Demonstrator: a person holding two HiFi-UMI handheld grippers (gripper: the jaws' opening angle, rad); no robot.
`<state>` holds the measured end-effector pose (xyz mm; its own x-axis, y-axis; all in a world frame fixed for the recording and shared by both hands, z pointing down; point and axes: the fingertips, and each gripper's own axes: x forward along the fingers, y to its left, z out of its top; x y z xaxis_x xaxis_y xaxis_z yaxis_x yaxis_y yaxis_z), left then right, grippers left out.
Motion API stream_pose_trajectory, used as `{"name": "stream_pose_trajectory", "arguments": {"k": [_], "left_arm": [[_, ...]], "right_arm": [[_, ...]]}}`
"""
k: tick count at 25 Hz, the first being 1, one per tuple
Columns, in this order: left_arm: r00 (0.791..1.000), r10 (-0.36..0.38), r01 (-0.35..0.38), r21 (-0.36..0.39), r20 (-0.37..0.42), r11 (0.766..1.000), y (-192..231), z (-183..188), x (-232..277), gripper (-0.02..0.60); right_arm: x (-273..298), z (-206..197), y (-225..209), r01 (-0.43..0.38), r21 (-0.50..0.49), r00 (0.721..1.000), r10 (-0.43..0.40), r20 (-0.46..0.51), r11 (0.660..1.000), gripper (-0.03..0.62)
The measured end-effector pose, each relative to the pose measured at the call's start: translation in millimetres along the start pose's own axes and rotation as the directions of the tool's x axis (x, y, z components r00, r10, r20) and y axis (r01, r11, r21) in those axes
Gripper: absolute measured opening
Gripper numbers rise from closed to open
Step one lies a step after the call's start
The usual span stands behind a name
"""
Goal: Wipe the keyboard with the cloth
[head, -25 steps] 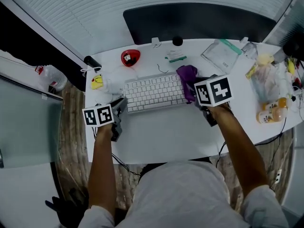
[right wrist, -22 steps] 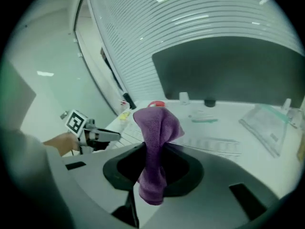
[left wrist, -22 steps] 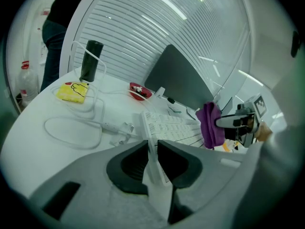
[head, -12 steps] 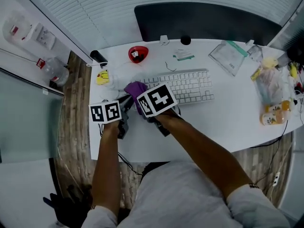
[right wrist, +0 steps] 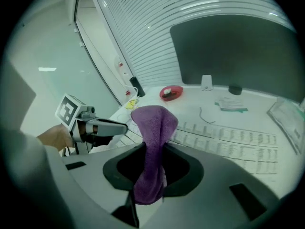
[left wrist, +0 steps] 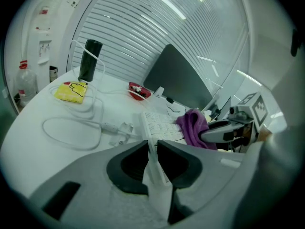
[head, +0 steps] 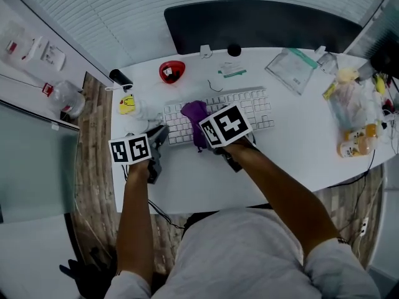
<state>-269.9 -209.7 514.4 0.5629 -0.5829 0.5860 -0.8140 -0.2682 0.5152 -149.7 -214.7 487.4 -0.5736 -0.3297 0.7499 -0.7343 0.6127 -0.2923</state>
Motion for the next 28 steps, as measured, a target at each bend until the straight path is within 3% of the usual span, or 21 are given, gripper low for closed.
{"name": "stream_pose_trajectory", "arguments": {"k": [11,18,23,28], "left_arm": [[1.0,0.016,-0.015,0.01,-0.011,1.0,-1,0,0,0.072],[1.0,0.026,-0.026,0.012,-0.009,1.0,-1,1,0,0.072],[1.0,0.027,-0.027,0.012,-0.011,1.0,-2,1,1,0.072],[1.0,0.022,-0.022,0.009,-0.002,1.0,-1,1,0,0.072]], "right_arm": [[-90,-53,-138,0.189,0.13,0.982,-0.19,-0.004,0.973,0.086],[-123,-68,-178,0.263,0.185,0.964,-0.265,-0.012,0.947,0.086],[-125,-46,-138,0.204,0.158,0.975,-0.214,0.052,0.966,0.086],[-79,-9,-31,-0.02,0.132,0.993,0.004,0.119,0.991,0.085]]}}
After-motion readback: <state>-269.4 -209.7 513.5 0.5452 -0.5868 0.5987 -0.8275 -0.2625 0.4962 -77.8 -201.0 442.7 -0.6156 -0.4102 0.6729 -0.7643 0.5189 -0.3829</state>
